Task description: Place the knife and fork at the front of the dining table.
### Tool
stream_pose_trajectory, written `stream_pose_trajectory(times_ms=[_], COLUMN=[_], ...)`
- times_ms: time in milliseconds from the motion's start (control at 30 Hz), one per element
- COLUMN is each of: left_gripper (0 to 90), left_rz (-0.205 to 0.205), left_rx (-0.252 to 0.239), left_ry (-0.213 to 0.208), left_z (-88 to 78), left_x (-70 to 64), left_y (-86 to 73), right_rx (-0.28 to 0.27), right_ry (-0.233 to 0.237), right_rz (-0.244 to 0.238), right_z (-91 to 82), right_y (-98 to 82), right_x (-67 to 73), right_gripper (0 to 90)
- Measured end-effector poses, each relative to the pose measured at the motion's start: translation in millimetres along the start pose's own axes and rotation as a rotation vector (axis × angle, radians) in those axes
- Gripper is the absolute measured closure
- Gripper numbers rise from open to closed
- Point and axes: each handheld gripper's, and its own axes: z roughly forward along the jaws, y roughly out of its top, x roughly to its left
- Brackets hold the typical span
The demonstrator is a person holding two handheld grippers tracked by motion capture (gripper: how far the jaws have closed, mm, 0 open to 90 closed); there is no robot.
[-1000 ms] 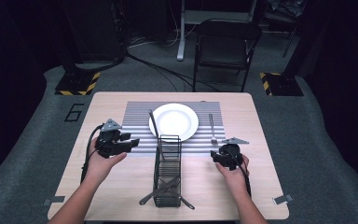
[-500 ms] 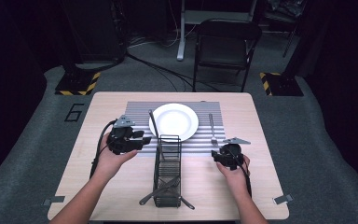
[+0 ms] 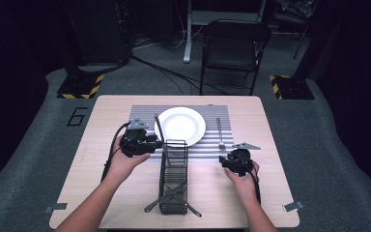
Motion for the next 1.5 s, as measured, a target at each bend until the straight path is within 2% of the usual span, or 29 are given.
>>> stream_pose_trajectory(times_ms=[133,300,367,500,767,900,967,1067,1133,1367,1500], left_gripper=[60.1,63.8,66.2,67.7,70.6,72.3,77.9,77.8,78.0,80.0,80.6], left_rz=[-0.007,0.006,-0.003,0.004,-0.013,-0.007,0.001,0.008,0.001,0.027,0.013], left_rx=[-0.007,-0.003,-0.006,-0.015,-0.026,-0.03,-0.032,-0.03,-0.03,-0.05,-0.061], left_ry=[-0.007,-0.011,-0.02,-0.011,-0.019,-0.02,-0.01,0.001,-0.001,-0.012,-0.018], left_z=[6.2,10.9,12.4,15.5,21.6,20.8,19.1,18.5,17.3,13.9,16.0], left_x=[-1.5,-2.5,-3.3,-3.6,-2.9,-3.0,-4.4,-5.0,-6.0,-15.5,-17.3], left_y=[1.5,3.3,3.4,3.6,1.0,0.1,-0.5,-0.8,-1.5,-4.5,-3.8], right_rx=[0.001,0.0,0.0,0.001,0.01,0.009,0.01,0.014,0.014,0.018,0.016], right_ry=[-0.001,0.003,0.004,0.005,0.009,0.009,0.011,0.01,0.008,0.011,0.011], right_rz=[0.001,-0.004,0.0,0.006,0.004,0.004,0.007,0.011,0.009,0.015,0.014], right_z=[0.1,0.8,0.5,0.5,1.4,1.6,2.3,2.6,3.0,3.7,3.8], right_y=[-0.1,-0.4,-0.4,-0.4,-0.3,-0.3,-0.4,-0.6,-0.8,-1.1,-1.1], right_x=[0.0,-1.5,-1.7,-1.9,-2.5,-2.7,-3.2,-3.4,-4.0,-5.2,-4.8], right_gripper=[57.1,57.1,57.1,57.0,57.5,57.5,57.5,57.6,57.5,57.5,57.5])
